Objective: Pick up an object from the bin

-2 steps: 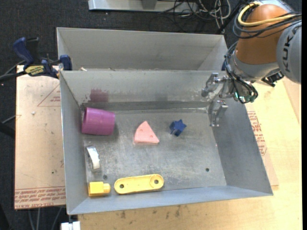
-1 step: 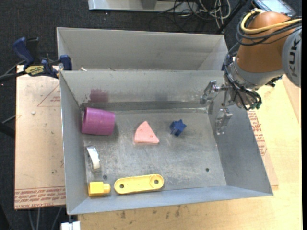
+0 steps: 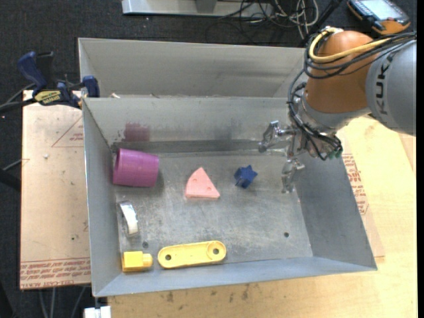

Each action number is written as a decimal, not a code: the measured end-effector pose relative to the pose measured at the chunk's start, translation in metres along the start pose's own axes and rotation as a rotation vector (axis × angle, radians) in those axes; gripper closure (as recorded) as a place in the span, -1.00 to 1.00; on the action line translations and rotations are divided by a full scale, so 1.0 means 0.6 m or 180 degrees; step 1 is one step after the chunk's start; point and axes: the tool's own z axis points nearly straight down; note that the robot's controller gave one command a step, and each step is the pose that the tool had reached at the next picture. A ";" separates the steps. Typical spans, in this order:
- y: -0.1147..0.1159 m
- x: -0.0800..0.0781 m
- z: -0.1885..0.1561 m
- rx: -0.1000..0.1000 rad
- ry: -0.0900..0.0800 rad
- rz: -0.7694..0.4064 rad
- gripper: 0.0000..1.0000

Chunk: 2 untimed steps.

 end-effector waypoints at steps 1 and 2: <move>0.031 0.003 0.094 -0.0017 0.0013 -0.0116 -1.00; 0.022 -0.019 0.142 -0.0027 0.0041 0.0039 -1.00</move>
Offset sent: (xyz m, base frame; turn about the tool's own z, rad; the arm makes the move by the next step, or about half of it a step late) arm 0.0246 0.0142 -0.0856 0.0692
